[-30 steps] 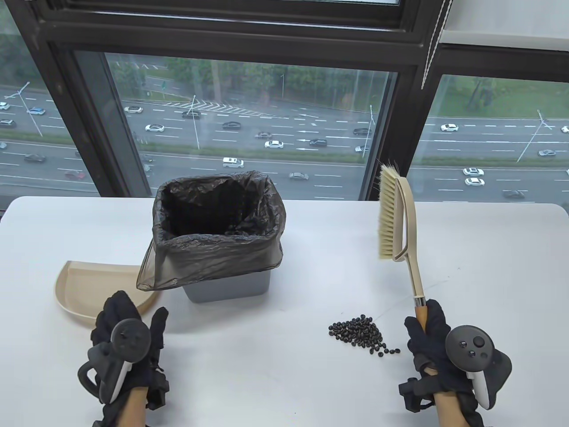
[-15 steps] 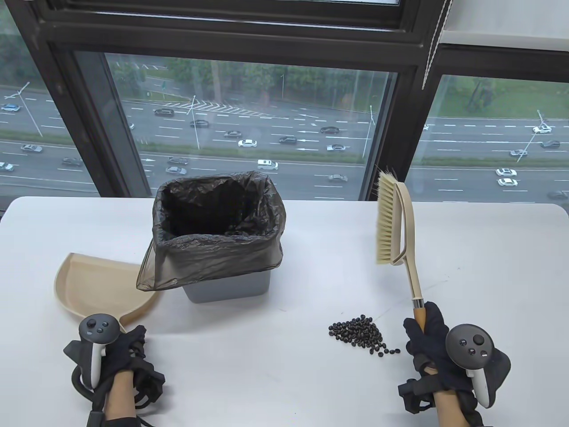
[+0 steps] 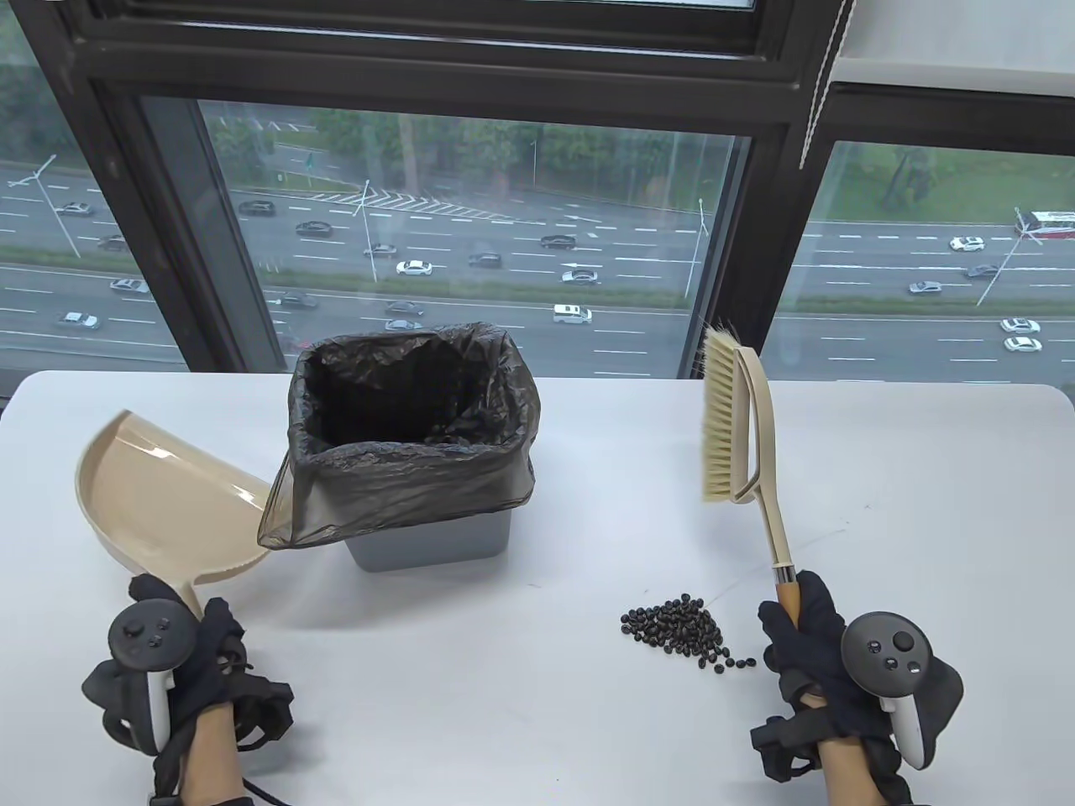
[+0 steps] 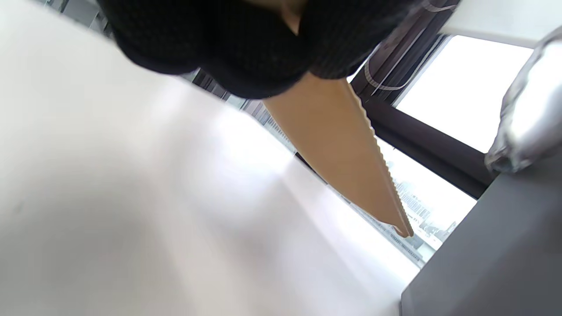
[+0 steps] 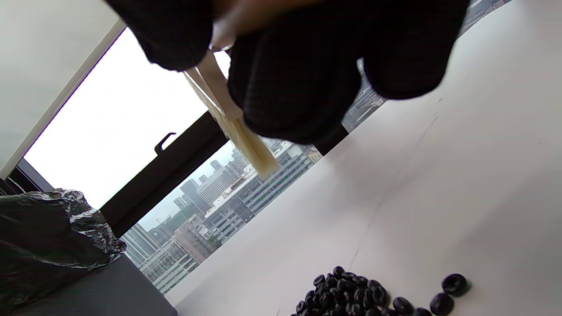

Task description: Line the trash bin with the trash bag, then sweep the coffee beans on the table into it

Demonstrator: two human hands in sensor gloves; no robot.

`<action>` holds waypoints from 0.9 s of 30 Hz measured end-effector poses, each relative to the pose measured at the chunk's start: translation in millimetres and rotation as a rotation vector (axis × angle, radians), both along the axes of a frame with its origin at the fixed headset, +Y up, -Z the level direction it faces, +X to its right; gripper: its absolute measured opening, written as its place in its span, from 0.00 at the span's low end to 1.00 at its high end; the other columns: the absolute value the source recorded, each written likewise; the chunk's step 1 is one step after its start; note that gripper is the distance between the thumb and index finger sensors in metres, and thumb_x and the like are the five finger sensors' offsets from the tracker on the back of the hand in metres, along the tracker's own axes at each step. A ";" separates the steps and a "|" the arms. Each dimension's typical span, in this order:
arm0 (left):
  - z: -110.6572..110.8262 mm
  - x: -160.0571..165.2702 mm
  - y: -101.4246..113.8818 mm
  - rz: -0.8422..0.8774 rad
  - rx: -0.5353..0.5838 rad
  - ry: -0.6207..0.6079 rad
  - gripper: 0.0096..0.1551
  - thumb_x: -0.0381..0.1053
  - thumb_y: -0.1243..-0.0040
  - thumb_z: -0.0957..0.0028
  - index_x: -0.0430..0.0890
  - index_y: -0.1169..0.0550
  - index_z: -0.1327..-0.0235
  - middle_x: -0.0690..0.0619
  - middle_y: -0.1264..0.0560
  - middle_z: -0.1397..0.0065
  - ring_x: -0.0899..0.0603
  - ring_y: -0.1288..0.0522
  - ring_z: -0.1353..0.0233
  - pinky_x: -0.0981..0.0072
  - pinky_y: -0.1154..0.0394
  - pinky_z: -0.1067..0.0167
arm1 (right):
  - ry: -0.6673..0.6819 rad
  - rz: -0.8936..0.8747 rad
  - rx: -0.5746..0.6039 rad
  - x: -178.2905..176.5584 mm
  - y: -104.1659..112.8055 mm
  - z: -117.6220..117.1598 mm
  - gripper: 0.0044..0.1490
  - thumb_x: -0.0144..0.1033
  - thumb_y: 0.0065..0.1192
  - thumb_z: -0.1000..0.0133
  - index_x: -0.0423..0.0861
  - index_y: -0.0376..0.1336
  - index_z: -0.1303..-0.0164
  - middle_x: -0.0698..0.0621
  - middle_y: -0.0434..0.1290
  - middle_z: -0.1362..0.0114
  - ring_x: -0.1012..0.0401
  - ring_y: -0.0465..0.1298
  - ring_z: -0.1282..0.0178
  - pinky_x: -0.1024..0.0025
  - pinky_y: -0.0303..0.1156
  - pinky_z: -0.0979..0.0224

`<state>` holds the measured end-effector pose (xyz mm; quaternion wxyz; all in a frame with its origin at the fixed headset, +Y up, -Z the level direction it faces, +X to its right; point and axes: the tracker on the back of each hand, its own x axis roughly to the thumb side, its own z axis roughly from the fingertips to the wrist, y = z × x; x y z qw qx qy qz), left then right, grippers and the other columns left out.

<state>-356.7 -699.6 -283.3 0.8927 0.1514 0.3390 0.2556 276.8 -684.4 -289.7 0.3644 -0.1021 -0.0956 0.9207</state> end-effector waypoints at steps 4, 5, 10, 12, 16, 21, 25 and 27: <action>16.1 10.7 31.7 -0.294 0.033 0.022 0.49 0.50 0.39 0.39 0.40 0.53 0.16 0.38 0.37 0.18 0.52 0.17 0.47 0.51 0.22 0.43 | 0.008 0.003 0.003 -0.5 0.7 0.1 0.42 0.47 0.63 0.47 0.39 0.56 0.27 0.53 0.79 0.45 0.61 0.84 0.62 0.54 0.77 0.43; 20.5 12.8 37.8 -0.314 0.060 0.032 0.49 0.50 0.39 0.39 0.40 0.53 0.16 0.38 0.37 0.18 0.52 0.17 0.47 0.51 0.22 0.43 | 0.010 0.011 0.007 -1.1 1.9 0.6 0.42 0.47 0.63 0.47 0.39 0.56 0.27 0.53 0.78 0.45 0.61 0.84 0.62 0.54 0.77 0.43; 38.2 21.4 66.3 -0.329 0.204 0.029 0.49 0.50 0.39 0.39 0.40 0.52 0.16 0.37 0.36 0.18 0.52 0.17 0.46 0.50 0.22 0.42 | 0.020 0.013 0.014 -2.7 2.0 0.9 0.42 0.47 0.63 0.47 0.39 0.56 0.27 0.53 0.78 0.45 0.62 0.84 0.62 0.55 0.77 0.43; 44.9 25.6 78.9 -0.354 0.260 0.031 0.49 0.50 0.39 0.39 0.40 0.52 0.16 0.37 0.36 0.18 0.52 0.17 0.46 0.50 0.22 0.42 | 0.024 0.015 0.012 -3.2 1.4 0.7 0.42 0.47 0.63 0.47 0.39 0.56 0.27 0.53 0.78 0.45 0.62 0.84 0.62 0.54 0.77 0.43; 65.8 38.8 111.2 -0.441 0.405 0.021 0.49 0.51 0.40 0.39 0.40 0.52 0.16 0.37 0.37 0.18 0.52 0.17 0.46 0.51 0.22 0.42 | 0.021 0.018 0.007 -3.9 0.4 0.7 0.42 0.47 0.63 0.47 0.39 0.56 0.27 0.53 0.79 0.45 0.61 0.84 0.62 0.54 0.77 0.43; 94.1 62.4 150.6 -0.421 0.614 -0.125 0.48 0.53 0.39 0.39 0.41 0.50 0.15 0.39 0.34 0.19 0.54 0.16 0.48 0.53 0.21 0.44 | 0.010 0.007 0.008 -1.6 0.6 0.9 0.42 0.47 0.63 0.47 0.39 0.56 0.27 0.53 0.79 0.45 0.61 0.84 0.62 0.54 0.77 0.43; 105.3 87.1 171.2 -0.390 0.720 -0.270 0.47 0.55 0.39 0.39 0.42 0.47 0.15 0.41 0.31 0.20 0.55 0.15 0.52 0.55 0.20 0.47 | 0.005 -0.018 0.005 1.0 -0.1 0.8 0.42 0.47 0.63 0.47 0.39 0.56 0.27 0.53 0.79 0.45 0.61 0.84 0.62 0.54 0.77 0.43; 105.4 102.1 177.1 -0.431 0.735 -0.312 0.46 0.57 0.40 0.39 0.43 0.46 0.16 0.42 0.30 0.22 0.56 0.15 0.54 0.56 0.19 0.48 | 0.008 -0.024 0.000 1.5 -0.4 0.8 0.42 0.47 0.63 0.47 0.39 0.56 0.27 0.53 0.79 0.45 0.62 0.84 0.62 0.54 0.77 0.43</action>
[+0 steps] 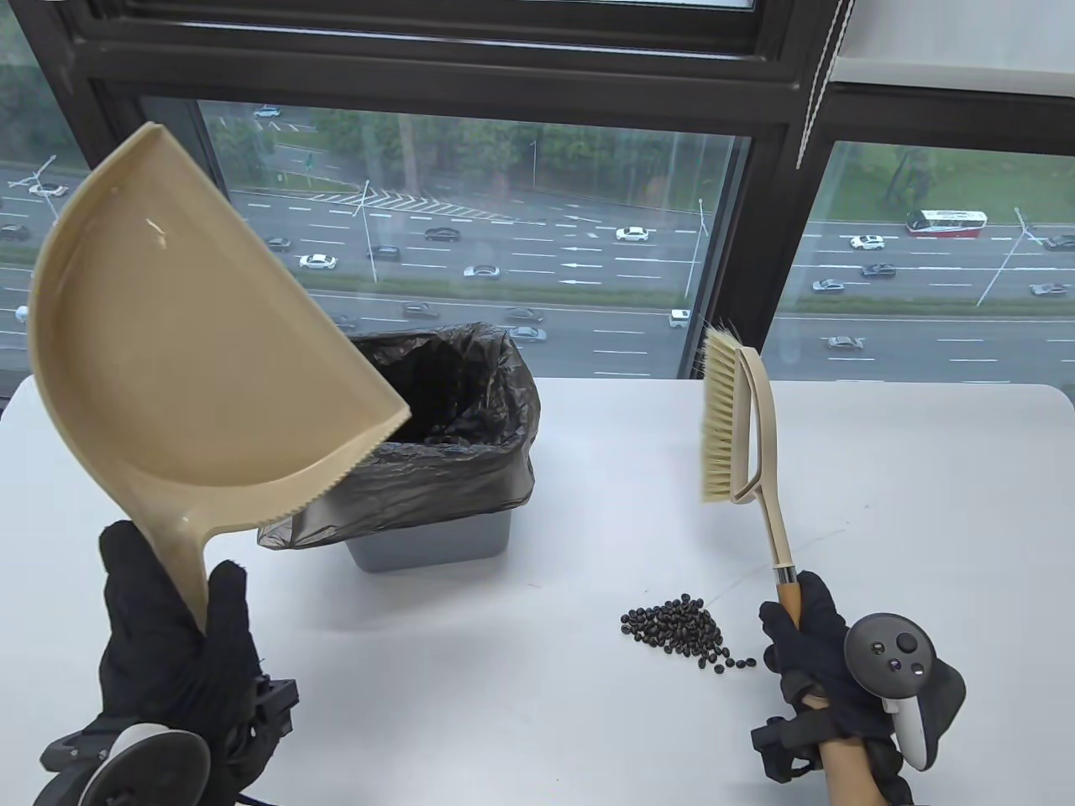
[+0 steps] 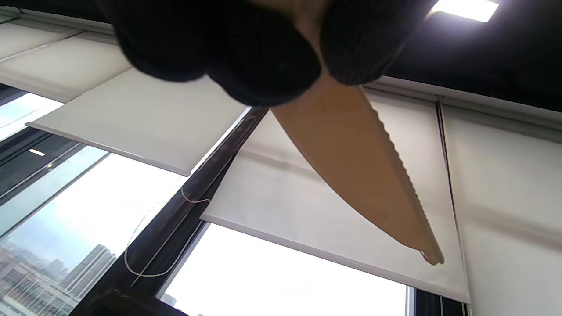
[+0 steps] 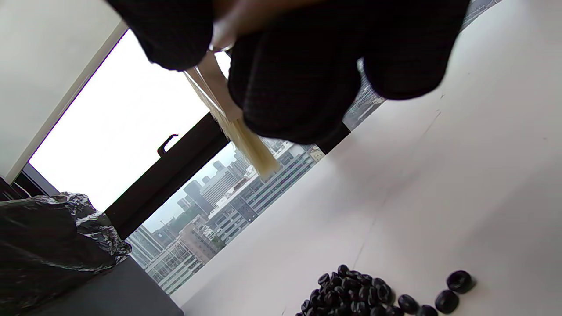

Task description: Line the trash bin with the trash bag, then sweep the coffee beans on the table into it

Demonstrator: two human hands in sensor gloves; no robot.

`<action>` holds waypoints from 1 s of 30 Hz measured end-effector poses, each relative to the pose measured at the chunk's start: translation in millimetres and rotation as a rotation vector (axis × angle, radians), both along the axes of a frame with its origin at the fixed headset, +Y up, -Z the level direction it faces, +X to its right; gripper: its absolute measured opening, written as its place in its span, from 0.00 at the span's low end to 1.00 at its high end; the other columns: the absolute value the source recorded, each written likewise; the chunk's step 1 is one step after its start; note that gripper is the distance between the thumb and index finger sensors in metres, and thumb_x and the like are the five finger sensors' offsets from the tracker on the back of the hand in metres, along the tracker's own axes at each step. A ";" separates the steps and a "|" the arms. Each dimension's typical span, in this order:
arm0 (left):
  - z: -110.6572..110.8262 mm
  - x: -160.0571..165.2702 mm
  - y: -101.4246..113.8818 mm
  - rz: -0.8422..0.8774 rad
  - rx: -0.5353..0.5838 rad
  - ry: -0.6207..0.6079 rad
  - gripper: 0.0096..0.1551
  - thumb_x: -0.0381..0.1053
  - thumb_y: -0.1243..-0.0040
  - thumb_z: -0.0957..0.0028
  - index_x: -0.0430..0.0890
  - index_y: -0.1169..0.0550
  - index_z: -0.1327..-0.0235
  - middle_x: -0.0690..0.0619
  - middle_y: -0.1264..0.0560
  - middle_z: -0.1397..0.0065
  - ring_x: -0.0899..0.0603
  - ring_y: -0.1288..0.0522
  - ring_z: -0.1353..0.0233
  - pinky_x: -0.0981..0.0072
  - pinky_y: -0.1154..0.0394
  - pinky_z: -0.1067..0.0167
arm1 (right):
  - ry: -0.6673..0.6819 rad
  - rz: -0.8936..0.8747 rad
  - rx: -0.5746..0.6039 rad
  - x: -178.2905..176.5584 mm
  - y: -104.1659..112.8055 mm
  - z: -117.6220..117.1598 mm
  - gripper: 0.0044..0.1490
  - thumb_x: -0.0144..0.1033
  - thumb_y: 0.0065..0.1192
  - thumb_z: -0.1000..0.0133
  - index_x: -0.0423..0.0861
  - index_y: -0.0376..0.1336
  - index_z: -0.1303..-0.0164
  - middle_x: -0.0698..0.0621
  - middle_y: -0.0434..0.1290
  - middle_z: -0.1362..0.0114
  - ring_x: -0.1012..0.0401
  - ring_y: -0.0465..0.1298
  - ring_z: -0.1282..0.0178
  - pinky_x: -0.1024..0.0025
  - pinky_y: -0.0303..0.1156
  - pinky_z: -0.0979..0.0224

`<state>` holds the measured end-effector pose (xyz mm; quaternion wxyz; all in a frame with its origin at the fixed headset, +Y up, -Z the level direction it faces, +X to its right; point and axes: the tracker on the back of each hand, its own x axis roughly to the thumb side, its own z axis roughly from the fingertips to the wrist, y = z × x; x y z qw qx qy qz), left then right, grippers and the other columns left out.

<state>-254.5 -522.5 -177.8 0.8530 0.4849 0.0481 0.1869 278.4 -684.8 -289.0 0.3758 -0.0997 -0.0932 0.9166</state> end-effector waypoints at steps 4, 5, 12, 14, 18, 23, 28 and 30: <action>-4.1 33.1 3.4 -0.048 -0.057 -0.128 0.45 0.59 0.38 0.40 0.44 0.43 0.16 0.44 0.27 0.24 0.57 0.14 0.57 0.58 0.18 0.51 | 0.009 -0.013 -0.012 -0.3 -0.1 0.2 0.42 0.47 0.64 0.47 0.39 0.56 0.27 0.53 0.79 0.45 0.61 0.84 0.63 0.54 0.77 0.43; -6.6 42.1 1.7 -0.046 -0.083 -0.189 0.45 0.59 0.38 0.41 0.44 0.42 0.16 0.44 0.26 0.24 0.57 0.14 0.57 0.58 0.17 0.51 | 0.008 -0.015 -0.012 -0.4 0.0 0.4 0.43 0.47 0.63 0.47 0.39 0.56 0.27 0.53 0.79 0.45 0.61 0.84 0.63 0.54 0.77 0.43; -35.7 92.0 -31.2 -0.104 -0.359 -0.517 0.44 0.60 0.37 0.41 0.45 0.39 0.17 0.45 0.23 0.27 0.59 0.13 0.60 0.59 0.16 0.53 | 0.000 -0.023 -0.006 2.4 0.3 0.6 0.43 0.47 0.63 0.47 0.39 0.56 0.27 0.53 0.79 0.45 0.61 0.84 0.62 0.54 0.77 0.43; -46.3 105.5 -48.6 -0.144 -0.438 -0.535 0.44 0.62 0.38 0.42 0.45 0.39 0.18 0.46 0.22 0.28 0.59 0.13 0.61 0.60 0.16 0.54 | -0.002 -0.024 -0.008 2.7 0.0 0.4 0.43 0.47 0.63 0.47 0.39 0.56 0.27 0.53 0.79 0.45 0.61 0.84 0.62 0.54 0.77 0.43; -71.5 120.8 -90.0 -0.176 -0.613 -0.560 0.43 0.64 0.37 0.43 0.47 0.36 0.19 0.48 0.20 0.31 0.59 0.12 0.63 0.61 0.16 0.55 | 0.003 -0.023 -0.019 2.6 -0.4 0.3 0.43 0.47 0.64 0.47 0.39 0.56 0.27 0.53 0.79 0.45 0.61 0.84 0.62 0.54 0.77 0.43; -96.8 118.4 -135.2 -0.139 -0.852 -0.575 0.43 0.63 0.38 0.43 0.46 0.36 0.19 0.47 0.20 0.32 0.59 0.12 0.63 0.61 0.16 0.56 | 0.010 -0.025 -0.032 2.5 -1.0 -0.3 0.42 0.47 0.64 0.47 0.39 0.56 0.27 0.53 0.79 0.45 0.61 0.84 0.63 0.54 0.77 0.43; -115.4 105.3 -173.2 -0.047 -1.035 -0.558 0.43 0.63 0.38 0.43 0.45 0.36 0.20 0.47 0.20 0.32 0.59 0.13 0.63 0.61 0.16 0.56 | 0.003 -0.022 -0.041 2.5 -2.4 -0.5 0.42 0.47 0.64 0.47 0.39 0.56 0.27 0.53 0.79 0.45 0.61 0.84 0.63 0.54 0.77 0.43; -119.4 99.7 -182.7 -0.013 -1.075 -0.549 0.43 0.63 0.38 0.43 0.45 0.36 0.20 0.47 0.20 0.33 0.59 0.13 0.63 0.61 0.16 0.56 | 0.001 -0.021 -0.051 2.4 -4.0 -1.3 0.42 0.47 0.64 0.47 0.39 0.56 0.27 0.53 0.79 0.45 0.61 0.84 0.63 0.54 0.77 0.43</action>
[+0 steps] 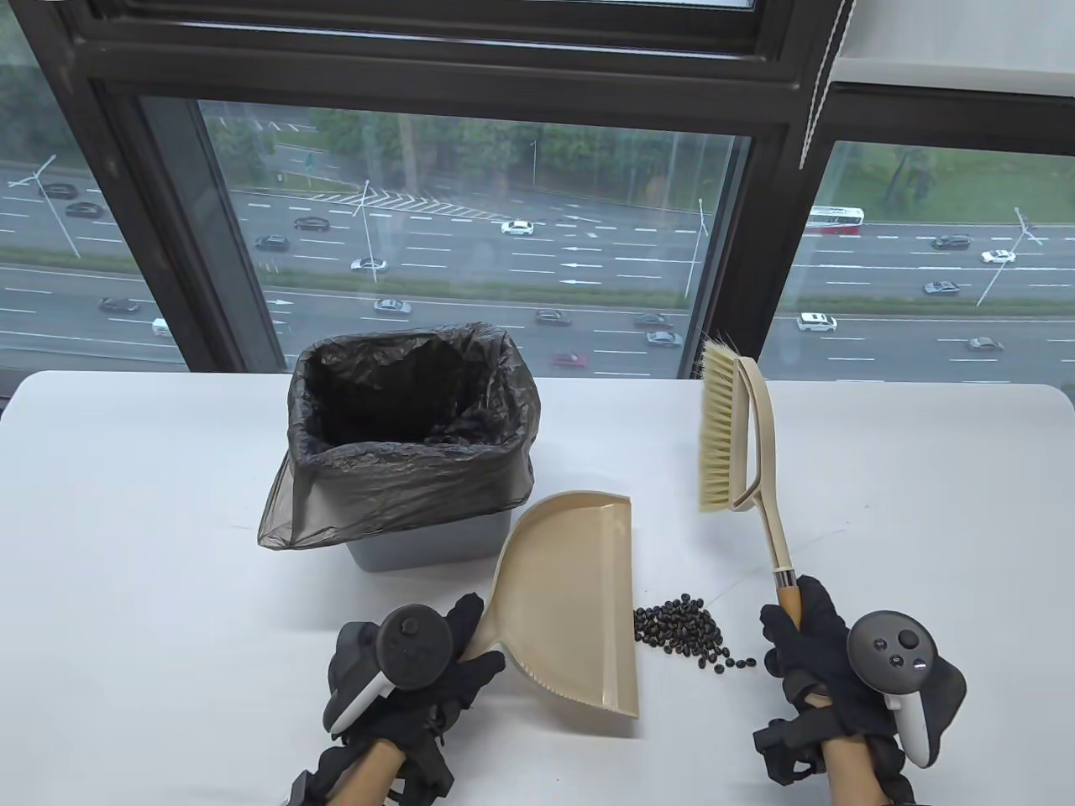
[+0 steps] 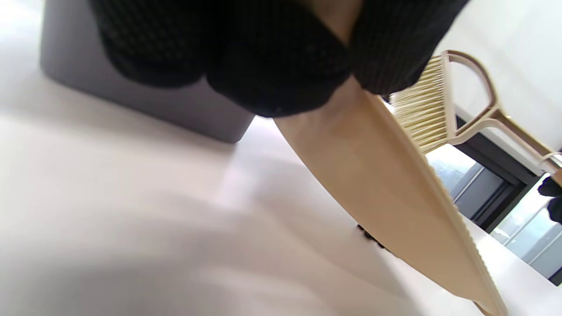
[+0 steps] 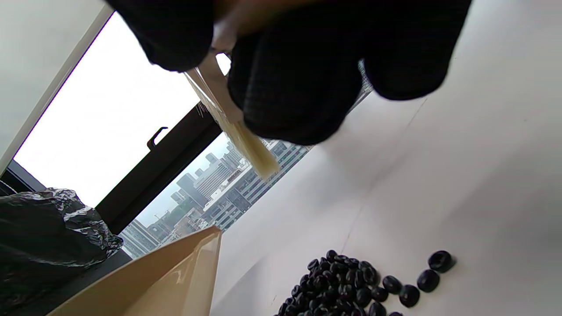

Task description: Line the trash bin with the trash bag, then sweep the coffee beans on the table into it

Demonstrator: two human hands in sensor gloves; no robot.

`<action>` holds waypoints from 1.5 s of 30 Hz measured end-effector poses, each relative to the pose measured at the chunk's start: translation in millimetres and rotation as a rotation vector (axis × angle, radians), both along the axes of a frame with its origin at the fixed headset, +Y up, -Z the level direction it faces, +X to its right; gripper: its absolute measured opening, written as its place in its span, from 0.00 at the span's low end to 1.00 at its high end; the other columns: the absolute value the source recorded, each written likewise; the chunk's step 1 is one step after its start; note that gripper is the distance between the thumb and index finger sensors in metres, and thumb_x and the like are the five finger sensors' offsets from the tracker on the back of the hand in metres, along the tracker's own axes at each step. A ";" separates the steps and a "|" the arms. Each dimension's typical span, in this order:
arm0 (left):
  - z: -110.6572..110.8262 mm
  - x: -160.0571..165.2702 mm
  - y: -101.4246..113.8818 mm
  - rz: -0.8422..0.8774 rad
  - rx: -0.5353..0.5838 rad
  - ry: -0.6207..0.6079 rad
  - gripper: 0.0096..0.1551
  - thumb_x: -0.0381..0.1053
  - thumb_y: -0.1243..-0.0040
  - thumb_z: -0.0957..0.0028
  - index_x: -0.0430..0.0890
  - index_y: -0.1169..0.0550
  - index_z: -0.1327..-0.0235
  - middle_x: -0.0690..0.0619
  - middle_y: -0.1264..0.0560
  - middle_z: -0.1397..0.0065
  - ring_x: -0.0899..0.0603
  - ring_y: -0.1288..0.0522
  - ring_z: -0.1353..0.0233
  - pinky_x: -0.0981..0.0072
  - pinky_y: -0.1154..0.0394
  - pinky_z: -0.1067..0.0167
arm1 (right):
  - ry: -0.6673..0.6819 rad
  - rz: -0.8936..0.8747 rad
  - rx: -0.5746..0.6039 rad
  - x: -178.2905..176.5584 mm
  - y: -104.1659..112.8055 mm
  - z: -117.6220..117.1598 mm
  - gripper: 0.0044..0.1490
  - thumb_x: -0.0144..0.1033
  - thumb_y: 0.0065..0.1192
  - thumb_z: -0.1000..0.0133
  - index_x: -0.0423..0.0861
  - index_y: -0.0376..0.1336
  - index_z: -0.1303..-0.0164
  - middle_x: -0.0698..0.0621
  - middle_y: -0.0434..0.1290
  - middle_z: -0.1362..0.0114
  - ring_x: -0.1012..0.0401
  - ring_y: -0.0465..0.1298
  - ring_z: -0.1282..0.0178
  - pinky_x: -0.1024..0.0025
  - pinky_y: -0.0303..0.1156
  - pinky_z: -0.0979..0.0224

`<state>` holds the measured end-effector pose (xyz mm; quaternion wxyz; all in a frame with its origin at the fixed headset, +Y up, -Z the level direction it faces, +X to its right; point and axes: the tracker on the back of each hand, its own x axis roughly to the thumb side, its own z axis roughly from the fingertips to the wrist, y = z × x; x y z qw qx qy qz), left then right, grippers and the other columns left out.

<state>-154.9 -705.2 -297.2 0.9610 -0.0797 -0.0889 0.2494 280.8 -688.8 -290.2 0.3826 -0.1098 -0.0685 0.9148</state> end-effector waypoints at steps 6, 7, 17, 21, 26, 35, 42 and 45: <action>-8.5 -7.1 -16.2 -0.011 -0.046 0.034 0.43 0.63 0.38 0.43 0.45 0.36 0.19 0.46 0.20 0.32 0.59 0.13 0.63 0.60 0.16 0.55 | 0.006 0.014 -0.035 -0.4 -5.4 -3.8 0.42 0.47 0.64 0.47 0.39 0.56 0.27 0.53 0.79 0.46 0.61 0.84 0.63 0.54 0.77 0.43; -9.2 -6.9 -17.3 -0.026 -0.049 0.033 0.44 0.64 0.38 0.44 0.45 0.36 0.19 0.47 0.21 0.32 0.58 0.13 0.62 0.60 0.16 0.55 | 0.006 0.014 -0.035 -0.5 -5.6 -3.9 0.42 0.47 0.64 0.47 0.38 0.56 0.27 0.53 0.79 0.46 0.61 0.84 0.63 0.54 0.77 0.43; -14.0 -7.1 -32.3 -0.012 -0.145 0.035 0.41 0.65 0.51 0.41 0.44 0.38 0.19 0.46 0.21 0.32 0.57 0.13 0.62 0.58 0.17 0.54 | 0.038 0.014 -0.043 -13.9 -8.9 -6.2 0.42 0.47 0.63 0.47 0.38 0.56 0.27 0.53 0.79 0.46 0.62 0.84 0.64 0.55 0.77 0.44; -15.6 -8.6 -31.9 0.008 -0.175 0.044 0.40 0.64 0.50 0.40 0.45 0.37 0.19 0.46 0.21 0.31 0.56 0.13 0.61 0.57 0.17 0.53 | 0.059 0.027 -0.080 -17.3 3.5 -12.4 0.42 0.47 0.63 0.46 0.38 0.56 0.27 0.52 0.79 0.45 0.61 0.84 0.63 0.54 0.77 0.44; -16.6 -10.3 -30.5 0.010 -0.185 0.039 0.39 0.64 0.49 0.40 0.46 0.37 0.19 0.47 0.21 0.31 0.56 0.13 0.60 0.57 0.17 0.52 | 0.017 0.224 -0.126 -21.1 44.4 -18.7 0.42 0.47 0.64 0.46 0.38 0.57 0.27 0.52 0.80 0.46 0.61 0.84 0.64 0.54 0.77 0.45; -14.8 -8.3 -29.7 0.005 -0.183 0.028 0.39 0.62 0.48 0.39 0.46 0.37 0.19 0.47 0.21 0.30 0.55 0.13 0.59 0.56 0.18 0.51 | -0.039 0.598 -0.389 -20.0 109.0 -15.0 0.44 0.45 0.64 0.46 0.37 0.54 0.24 0.49 0.80 0.46 0.60 0.85 0.65 0.52 0.78 0.46; -15.1 -6.1 -29.1 -0.005 -0.191 0.005 0.39 0.62 0.49 0.39 0.45 0.38 0.19 0.47 0.22 0.30 0.55 0.13 0.58 0.55 0.18 0.50 | -0.098 0.683 -0.651 -2.8 107.7 -4.8 0.43 0.43 0.64 0.45 0.37 0.56 0.24 0.46 0.82 0.48 0.58 0.86 0.68 0.51 0.79 0.49; -14.6 -5.4 -27.8 -0.005 -0.205 -0.014 0.39 0.60 0.49 0.39 0.44 0.39 0.18 0.46 0.22 0.29 0.54 0.13 0.56 0.54 0.18 0.48 | -0.021 0.631 -0.753 -1.9 98.2 2.3 0.42 0.45 0.59 0.44 0.38 0.54 0.23 0.48 0.82 0.49 0.60 0.87 0.68 0.53 0.80 0.49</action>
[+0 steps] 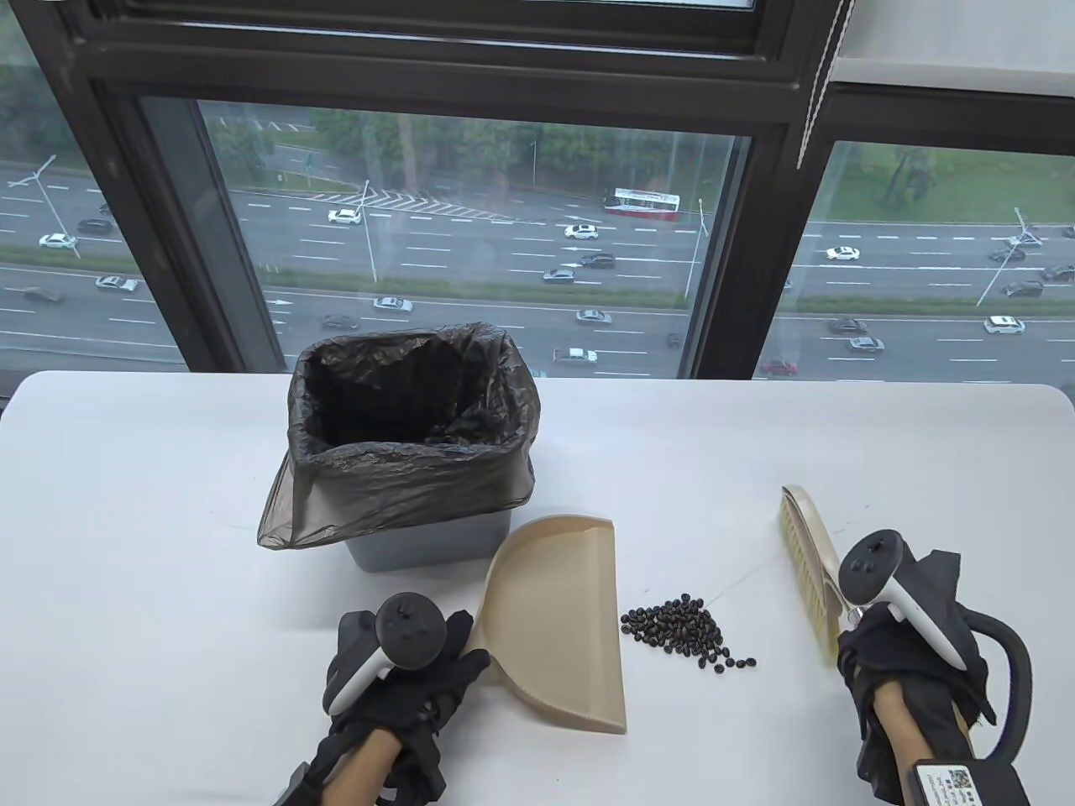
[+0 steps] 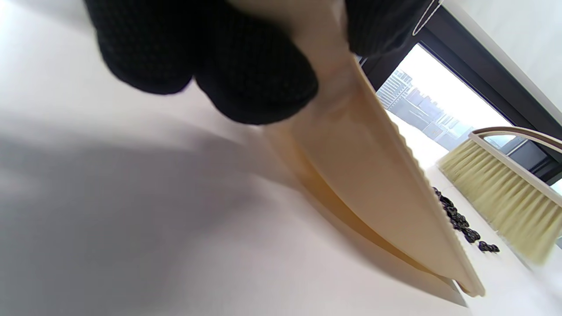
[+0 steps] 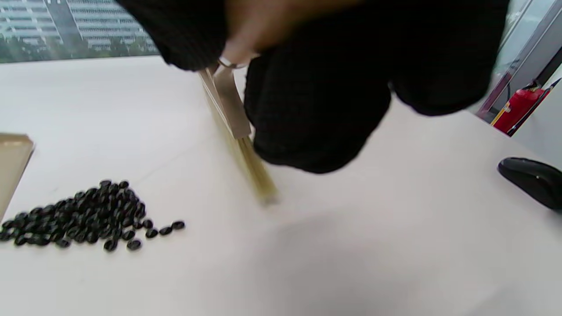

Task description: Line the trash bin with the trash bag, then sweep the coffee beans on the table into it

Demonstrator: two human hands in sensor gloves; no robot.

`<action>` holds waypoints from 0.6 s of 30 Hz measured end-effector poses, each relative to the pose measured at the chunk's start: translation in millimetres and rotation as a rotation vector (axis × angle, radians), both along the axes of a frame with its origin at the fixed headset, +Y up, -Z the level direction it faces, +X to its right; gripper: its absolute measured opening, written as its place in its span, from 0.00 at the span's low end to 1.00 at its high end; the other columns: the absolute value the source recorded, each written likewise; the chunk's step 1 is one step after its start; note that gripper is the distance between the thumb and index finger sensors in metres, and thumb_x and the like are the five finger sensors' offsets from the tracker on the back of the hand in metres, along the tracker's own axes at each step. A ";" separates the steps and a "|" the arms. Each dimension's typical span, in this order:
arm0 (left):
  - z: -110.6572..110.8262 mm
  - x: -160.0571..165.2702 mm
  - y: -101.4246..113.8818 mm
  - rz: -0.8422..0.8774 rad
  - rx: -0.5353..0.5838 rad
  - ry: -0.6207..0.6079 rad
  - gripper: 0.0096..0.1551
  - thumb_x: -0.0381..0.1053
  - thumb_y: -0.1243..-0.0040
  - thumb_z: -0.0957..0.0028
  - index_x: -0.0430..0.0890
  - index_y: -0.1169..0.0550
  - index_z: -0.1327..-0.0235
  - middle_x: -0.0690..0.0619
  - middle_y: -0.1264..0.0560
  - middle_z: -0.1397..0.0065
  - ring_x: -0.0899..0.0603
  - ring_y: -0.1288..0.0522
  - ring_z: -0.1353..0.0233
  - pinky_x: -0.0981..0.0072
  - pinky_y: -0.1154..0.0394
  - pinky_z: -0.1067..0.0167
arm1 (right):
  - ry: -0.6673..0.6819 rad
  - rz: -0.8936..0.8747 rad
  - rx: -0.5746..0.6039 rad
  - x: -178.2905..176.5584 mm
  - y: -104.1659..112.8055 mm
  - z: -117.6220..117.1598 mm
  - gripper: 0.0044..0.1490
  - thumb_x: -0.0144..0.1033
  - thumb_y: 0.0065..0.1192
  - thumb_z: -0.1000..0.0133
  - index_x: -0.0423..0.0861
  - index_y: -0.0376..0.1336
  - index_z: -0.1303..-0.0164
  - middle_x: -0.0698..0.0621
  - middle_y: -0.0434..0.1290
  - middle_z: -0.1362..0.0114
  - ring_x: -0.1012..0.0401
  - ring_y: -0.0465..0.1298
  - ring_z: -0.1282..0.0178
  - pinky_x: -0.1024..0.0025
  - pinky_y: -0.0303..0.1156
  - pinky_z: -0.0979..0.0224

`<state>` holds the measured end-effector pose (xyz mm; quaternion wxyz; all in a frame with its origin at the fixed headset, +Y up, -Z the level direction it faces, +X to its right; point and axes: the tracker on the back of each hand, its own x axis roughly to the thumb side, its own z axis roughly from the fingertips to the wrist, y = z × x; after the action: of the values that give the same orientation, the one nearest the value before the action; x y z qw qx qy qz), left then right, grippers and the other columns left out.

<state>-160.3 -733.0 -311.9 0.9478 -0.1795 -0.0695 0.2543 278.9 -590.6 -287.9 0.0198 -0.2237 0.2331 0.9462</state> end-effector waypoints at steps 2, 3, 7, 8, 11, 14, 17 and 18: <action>1.2 0.6 0.6 -0.005 0.001 -0.007 0.39 0.60 0.49 0.39 0.44 0.39 0.18 0.46 0.22 0.29 0.54 0.13 0.56 0.54 0.18 0.48 | 0.018 -0.014 -0.038 -4.2 -2.8 5.5 0.42 0.45 0.57 0.43 0.38 0.53 0.22 0.48 0.82 0.50 0.60 0.87 0.68 0.53 0.80 0.50; 1.7 1.1 0.7 -0.008 -0.001 -0.011 0.39 0.60 0.49 0.38 0.44 0.39 0.18 0.45 0.22 0.29 0.54 0.13 0.56 0.54 0.18 0.48 | 0.028 -0.016 -0.045 -6.0 -2.5 8.0 0.42 0.45 0.57 0.43 0.38 0.53 0.22 0.48 0.82 0.50 0.60 0.87 0.69 0.53 0.80 0.50; 1.5 1.6 0.8 -0.010 -0.004 -0.014 0.39 0.60 0.49 0.38 0.43 0.39 0.18 0.45 0.23 0.29 0.54 0.13 0.56 0.54 0.18 0.48 | 0.059 -0.116 -0.103 -16.9 -2.8 21.5 0.43 0.44 0.55 0.42 0.36 0.50 0.21 0.47 0.82 0.51 0.59 0.87 0.70 0.53 0.80 0.52; 1.4 1.7 0.8 -0.012 -0.006 -0.015 0.39 0.60 0.49 0.38 0.43 0.39 0.18 0.45 0.23 0.29 0.54 0.13 0.56 0.54 0.18 0.48 | 0.077 -0.108 -0.104 -19.8 -2.8 23.9 0.43 0.44 0.55 0.42 0.35 0.51 0.21 0.46 0.82 0.51 0.59 0.87 0.70 0.53 0.81 0.51; 1.0 3.5 -0.1 -0.015 -0.013 -0.022 0.39 0.60 0.50 0.38 0.43 0.39 0.18 0.45 0.23 0.28 0.54 0.12 0.55 0.53 0.18 0.48 | 0.115 -0.125 -0.104 -30.7 -4.8 31.2 0.43 0.43 0.54 0.42 0.35 0.50 0.21 0.47 0.82 0.51 0.59 0.87 0.70 0.53 0.81 0.51; 1.4 7.8 -0.4 -0.032 -0.013 -0.035 0.39 0.59 0.49 0.38 0.42 0.39 0.18 0.45 0.23 0.29 0.54 0.12 0.55 0.53 0.18 0.48 | 0.133 -0.157 -0.107 -38.3 -5.7 31.1 0.43 0.44 0.55 0.42 0.35 0.50 0.21 0.47 0.81 0.51 0.60 0.87 0.71 0.53 0.81 0.51; 1.1 11.9 -2.2 -0.042 -0.030 -0.050 0.40 0.60 0.49 0.38 0.42 0.40 0.18 0.45 0.23 0.29 0.54 0.12 0.54 0.53 0.18 0.48 | 0.145 -0.184 -0.109 -44.8 -7.3 29.1 0.43 0.44 0.54 0.42 0.35 0.50 0.21 0.47 0.81 0.51 0.60 0.87 0.71 0.53 0.81 0.51; 1.2 14.0 -3.1 -0.041 -0.036 -0.047 0.40 0.60 0.49 0.38 0.42 0.40 0.18 0.45 0.23 0.29 0.54 0.11 0.54 0.54 0.17 0.48 | 0.150 -0.196 -0.109 -47.6 -7.9 27.8 0.43 0.44 0.54 0.42 0.35 0.50 0.21 0.47 0.81 0.51 0.60 0.86 0.70 0.54 0.81 0.51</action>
<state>-146.3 -736.0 -310.7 0.9475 -0.2039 -0.0836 0.2316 231.3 -598.5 -260.2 0.0826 -0.1293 0.3059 0.9396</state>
